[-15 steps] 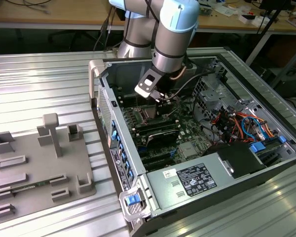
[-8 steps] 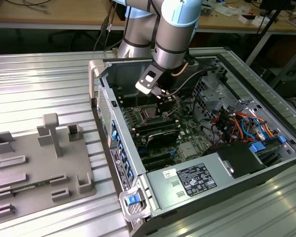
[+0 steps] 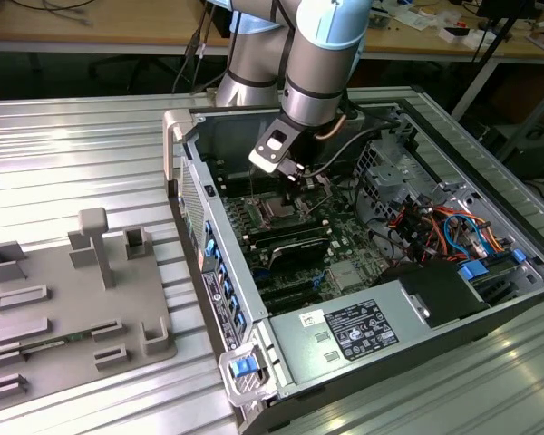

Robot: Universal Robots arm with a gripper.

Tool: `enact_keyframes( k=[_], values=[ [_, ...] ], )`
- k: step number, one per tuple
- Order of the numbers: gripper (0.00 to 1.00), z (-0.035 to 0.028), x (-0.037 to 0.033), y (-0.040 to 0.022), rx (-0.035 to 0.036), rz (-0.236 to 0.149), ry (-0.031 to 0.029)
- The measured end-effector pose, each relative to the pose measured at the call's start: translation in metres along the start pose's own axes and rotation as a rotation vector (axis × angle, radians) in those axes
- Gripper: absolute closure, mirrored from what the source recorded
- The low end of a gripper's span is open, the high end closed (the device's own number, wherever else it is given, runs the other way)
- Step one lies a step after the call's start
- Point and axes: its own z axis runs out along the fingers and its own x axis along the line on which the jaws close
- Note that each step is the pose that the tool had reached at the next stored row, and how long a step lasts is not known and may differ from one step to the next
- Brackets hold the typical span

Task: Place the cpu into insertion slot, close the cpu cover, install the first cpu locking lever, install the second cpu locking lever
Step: 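Place the cpu into insertion slot, then close the cpu cover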

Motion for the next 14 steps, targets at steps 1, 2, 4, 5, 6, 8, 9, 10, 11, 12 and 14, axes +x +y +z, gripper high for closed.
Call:
enact_keyframes(
  k=[1, 2, 4, 5, 6, 8, 9, 10, 11, 12, 14],
  values=[
    [0.78, 0.0, 0.0, 0.0, 0.0, 0.0, 0.0],
    [0.84, -0.0001, 0.0, 0.0, 0.0, 0.0, 0.0],
    [0.89, -0.0002, 0.0, 0.0, 0.0, 0.0, 0.0],
    [0.89, -0.0002, 0.0, 0.0, 0.0, 0.0, 0.0],
    [0.89, -0.0003, 0.0, 0.0, 0.0, 0.0, 0.0],
    [0.89, -0.0004, 0.0, 0.0, 0.0, 0.0, 0.0],
    [0.89, -0.0008, 0.0, 0.0, 0.0001, 0.0, 0.0],
    [0.89, -0.0012, 0.0, 0.0001, 0.0, 0.0, 0.0],
    [0.89, -0.0012, 0.0, 0.0001, 0.0, 0.0, 0.0],
    [0.89, -0.0013, 0.0, 0.0001, 0.0, 0.0, 0.0],
    [0.89, -0.0014, 0.0, 0.0001, 0.0, 0.0, 0.0]
  ],
)
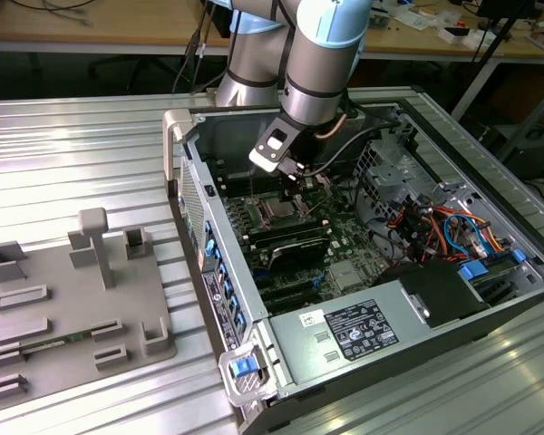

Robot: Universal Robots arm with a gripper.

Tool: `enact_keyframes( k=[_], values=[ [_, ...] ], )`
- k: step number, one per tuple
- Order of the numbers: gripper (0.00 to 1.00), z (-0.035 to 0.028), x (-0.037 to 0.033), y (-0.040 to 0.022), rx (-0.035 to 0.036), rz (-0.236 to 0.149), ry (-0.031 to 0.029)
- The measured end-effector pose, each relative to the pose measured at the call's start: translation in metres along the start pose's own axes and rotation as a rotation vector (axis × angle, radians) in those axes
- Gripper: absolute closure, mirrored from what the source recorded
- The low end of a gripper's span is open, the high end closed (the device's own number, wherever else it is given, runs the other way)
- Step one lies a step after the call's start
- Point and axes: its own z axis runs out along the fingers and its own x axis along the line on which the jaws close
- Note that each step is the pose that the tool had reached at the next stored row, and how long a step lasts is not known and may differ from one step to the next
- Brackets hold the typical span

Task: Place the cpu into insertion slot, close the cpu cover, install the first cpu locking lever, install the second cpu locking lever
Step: 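Close the cpu cover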

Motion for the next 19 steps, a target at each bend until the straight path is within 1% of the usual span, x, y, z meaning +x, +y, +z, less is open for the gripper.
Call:
enact_keyframes(
  k=[7, 14, 19],
  values=[
    [0.89, -0.0006, 0.0, 0.0, 0.0001, 0.0, -0.0001],
    [0.89, -0.0062, 0.0, 0.0004, 0.0, 0.0, 0.0006],
    [0.89, -0.0081, 0.0, 0.0005, -0.0001, 0.0, 0.0011]
  ],
)
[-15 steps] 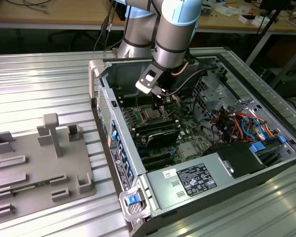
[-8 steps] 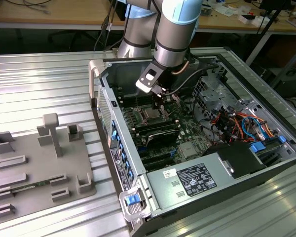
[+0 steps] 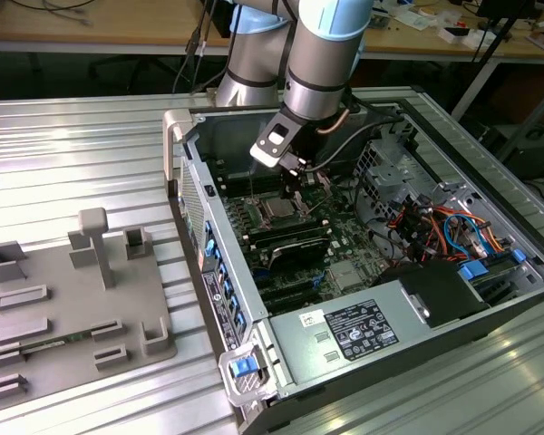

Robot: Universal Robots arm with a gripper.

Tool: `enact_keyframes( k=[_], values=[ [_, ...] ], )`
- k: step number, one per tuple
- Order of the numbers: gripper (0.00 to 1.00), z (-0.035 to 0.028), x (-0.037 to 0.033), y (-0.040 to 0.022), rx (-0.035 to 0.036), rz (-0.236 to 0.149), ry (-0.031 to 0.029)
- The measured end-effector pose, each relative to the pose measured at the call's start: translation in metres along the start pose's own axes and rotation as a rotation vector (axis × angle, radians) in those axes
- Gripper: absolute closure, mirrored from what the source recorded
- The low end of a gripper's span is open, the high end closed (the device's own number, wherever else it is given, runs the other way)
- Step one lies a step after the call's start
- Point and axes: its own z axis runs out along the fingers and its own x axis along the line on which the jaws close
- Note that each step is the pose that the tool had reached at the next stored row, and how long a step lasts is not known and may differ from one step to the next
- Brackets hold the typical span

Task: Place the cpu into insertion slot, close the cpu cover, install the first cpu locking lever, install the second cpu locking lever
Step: 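Close the cpu cover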

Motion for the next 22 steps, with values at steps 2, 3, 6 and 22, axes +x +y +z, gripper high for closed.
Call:
enact_keyframes(
  k=[2, 3, 6, 22],
  values=[
    [0.89, -0.0001, 0.0, 0.0, 0.0002, 0.0, -0.0001],
    [0.89, -0.0001, 0.0, 0.0, 0.0002, 0.0, -0.0001],
    [0.89, -0.0001, 0.0, 0.0, 0.0001, 0.0, 0.0],
    [0.89, -0.0046, 0.0, 0.0002, 0.0002, 0.0, 0.0012]
  ],
)
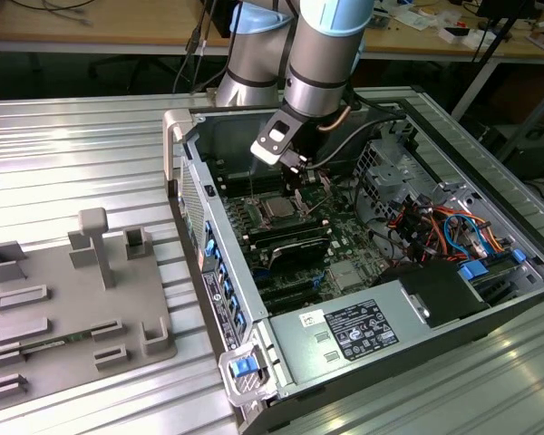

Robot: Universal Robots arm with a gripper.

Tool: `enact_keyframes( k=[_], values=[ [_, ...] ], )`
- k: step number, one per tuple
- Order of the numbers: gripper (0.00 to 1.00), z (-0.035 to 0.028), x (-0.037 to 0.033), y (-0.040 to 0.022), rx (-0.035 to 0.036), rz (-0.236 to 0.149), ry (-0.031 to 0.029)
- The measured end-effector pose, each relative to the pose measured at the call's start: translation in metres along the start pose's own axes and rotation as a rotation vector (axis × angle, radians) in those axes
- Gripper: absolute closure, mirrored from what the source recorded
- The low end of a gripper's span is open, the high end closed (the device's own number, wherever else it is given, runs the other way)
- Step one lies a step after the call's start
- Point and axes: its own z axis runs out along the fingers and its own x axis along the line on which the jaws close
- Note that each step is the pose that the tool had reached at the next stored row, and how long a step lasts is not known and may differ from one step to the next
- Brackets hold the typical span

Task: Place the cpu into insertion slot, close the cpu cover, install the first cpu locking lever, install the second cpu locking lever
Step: 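Close the cpu cover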

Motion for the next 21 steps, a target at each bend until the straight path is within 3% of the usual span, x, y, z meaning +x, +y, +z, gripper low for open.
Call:
enact_keyframes(
  k=[8, 21],
  values=[
    [0.89, -0.0078, 0.0, 0.0004, 0.0, 0.0, 0.0015],
    [0.89, -0.011, -0.0001, 0.0006, 0.0002, 0.0, 0.0026]
  ],
)
